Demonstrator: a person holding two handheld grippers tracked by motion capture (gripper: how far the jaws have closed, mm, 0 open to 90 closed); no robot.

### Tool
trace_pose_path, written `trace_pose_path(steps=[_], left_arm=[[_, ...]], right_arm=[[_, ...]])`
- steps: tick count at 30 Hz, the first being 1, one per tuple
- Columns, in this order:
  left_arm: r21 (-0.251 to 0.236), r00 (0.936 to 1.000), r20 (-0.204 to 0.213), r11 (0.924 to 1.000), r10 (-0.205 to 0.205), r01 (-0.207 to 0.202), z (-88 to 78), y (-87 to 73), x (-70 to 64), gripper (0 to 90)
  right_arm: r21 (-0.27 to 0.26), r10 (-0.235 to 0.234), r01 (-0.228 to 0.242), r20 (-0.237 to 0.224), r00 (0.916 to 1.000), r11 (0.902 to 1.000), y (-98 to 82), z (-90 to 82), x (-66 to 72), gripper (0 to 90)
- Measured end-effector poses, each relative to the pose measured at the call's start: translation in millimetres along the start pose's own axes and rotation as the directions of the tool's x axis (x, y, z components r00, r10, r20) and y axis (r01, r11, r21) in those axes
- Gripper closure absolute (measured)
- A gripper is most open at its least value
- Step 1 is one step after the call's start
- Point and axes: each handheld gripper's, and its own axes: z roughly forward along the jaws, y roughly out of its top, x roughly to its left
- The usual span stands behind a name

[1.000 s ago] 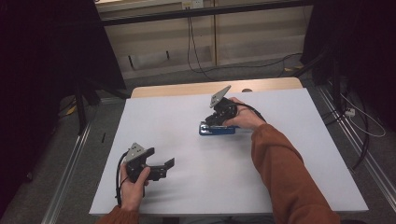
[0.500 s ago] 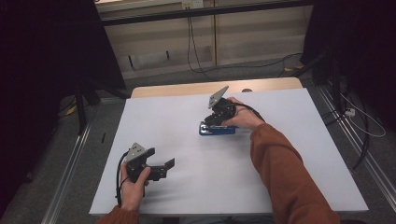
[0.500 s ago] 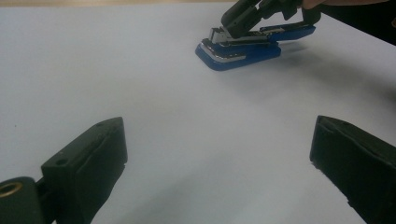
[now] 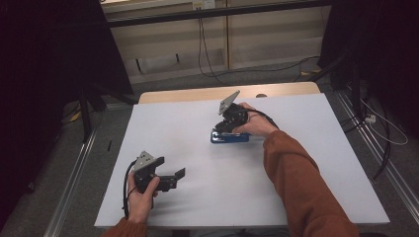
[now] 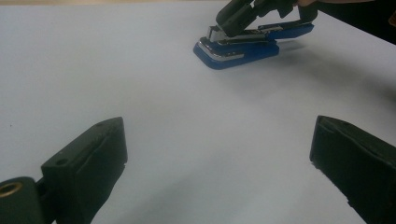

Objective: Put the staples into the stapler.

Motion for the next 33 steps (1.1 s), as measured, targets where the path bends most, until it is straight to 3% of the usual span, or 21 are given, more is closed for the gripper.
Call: trace_pose_path(steps=[33], left_arm=[[0.000,1.0000,0.008,1.0000,0.000,0.000,-0.3,0.0,0.2,4.2]], right_arm=[[-0.022,0.029,-0.029,0.003,0.9996,0.9993,0.6,1.2,-1.4,74.8]])
